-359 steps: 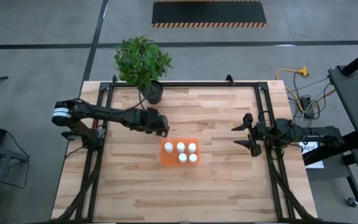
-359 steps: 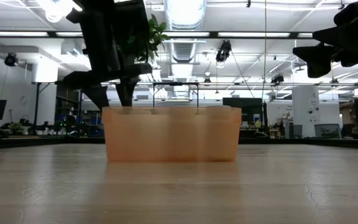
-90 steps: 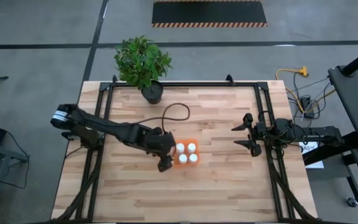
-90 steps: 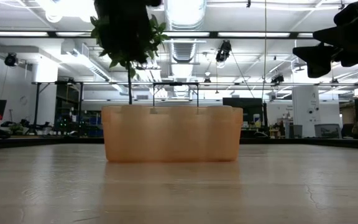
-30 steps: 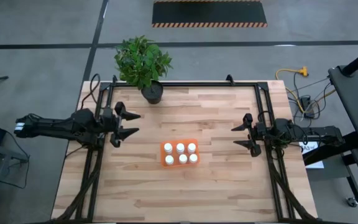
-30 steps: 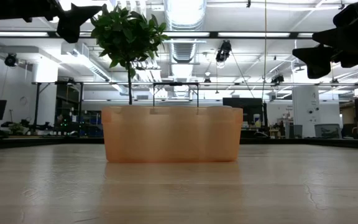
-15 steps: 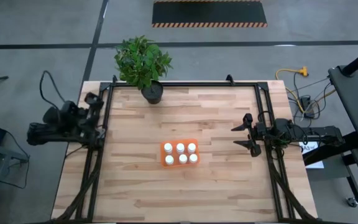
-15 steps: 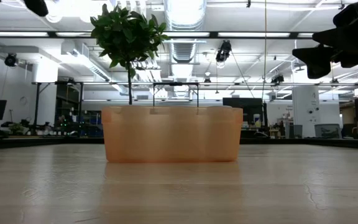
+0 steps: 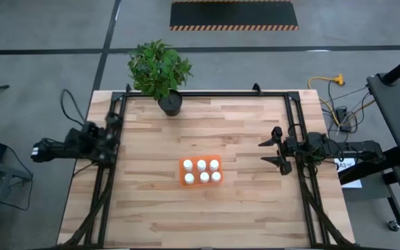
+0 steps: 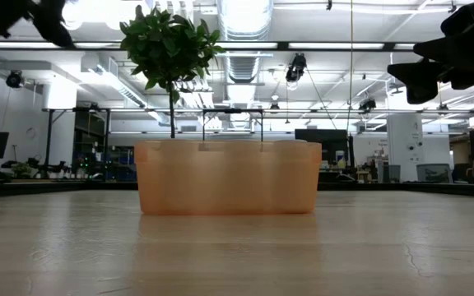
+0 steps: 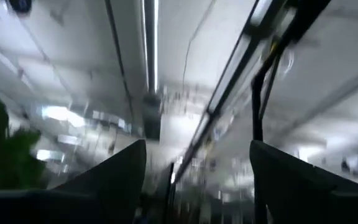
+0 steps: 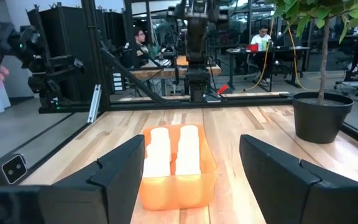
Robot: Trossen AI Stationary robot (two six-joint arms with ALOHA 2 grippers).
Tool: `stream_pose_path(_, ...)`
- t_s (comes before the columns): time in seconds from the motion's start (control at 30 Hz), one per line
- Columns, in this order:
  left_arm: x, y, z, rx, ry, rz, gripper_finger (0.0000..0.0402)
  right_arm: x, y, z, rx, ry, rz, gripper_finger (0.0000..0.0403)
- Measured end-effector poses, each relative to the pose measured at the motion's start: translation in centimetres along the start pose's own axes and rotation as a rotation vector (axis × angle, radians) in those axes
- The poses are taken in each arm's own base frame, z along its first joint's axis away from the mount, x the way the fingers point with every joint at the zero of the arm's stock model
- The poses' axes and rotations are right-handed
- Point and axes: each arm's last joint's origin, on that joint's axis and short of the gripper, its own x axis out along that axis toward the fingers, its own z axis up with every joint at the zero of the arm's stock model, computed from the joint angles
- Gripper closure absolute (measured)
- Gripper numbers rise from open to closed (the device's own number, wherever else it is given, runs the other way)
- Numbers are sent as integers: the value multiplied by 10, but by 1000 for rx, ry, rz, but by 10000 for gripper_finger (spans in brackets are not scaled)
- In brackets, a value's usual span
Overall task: Pick and place pill bottles into a basket
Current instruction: Return to Home Position
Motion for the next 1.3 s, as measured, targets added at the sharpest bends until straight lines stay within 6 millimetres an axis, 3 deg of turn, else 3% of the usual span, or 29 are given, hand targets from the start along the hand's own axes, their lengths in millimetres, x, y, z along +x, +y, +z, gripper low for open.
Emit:
stream_pose_path(0.13,-3,3,-23,11,262,10,134,0,0,0,-2,1,0,148)
stream_pose_path(0.33,-11,7,-44,20,479,46,134,0,0,0,-1,1,0,150)
stream_pose_path(0.6,-16,8,-55,27,598,63,134,0,0,0,1,2,-1,152)
stream_pose_path(0.93,-34,12,-75,38,871,104,134,0,0,0,1,4,-1,149)
stream_pose_path(1.3,-35,13,-79,42,923,107,134,0,0,0,1,4,-1,154)
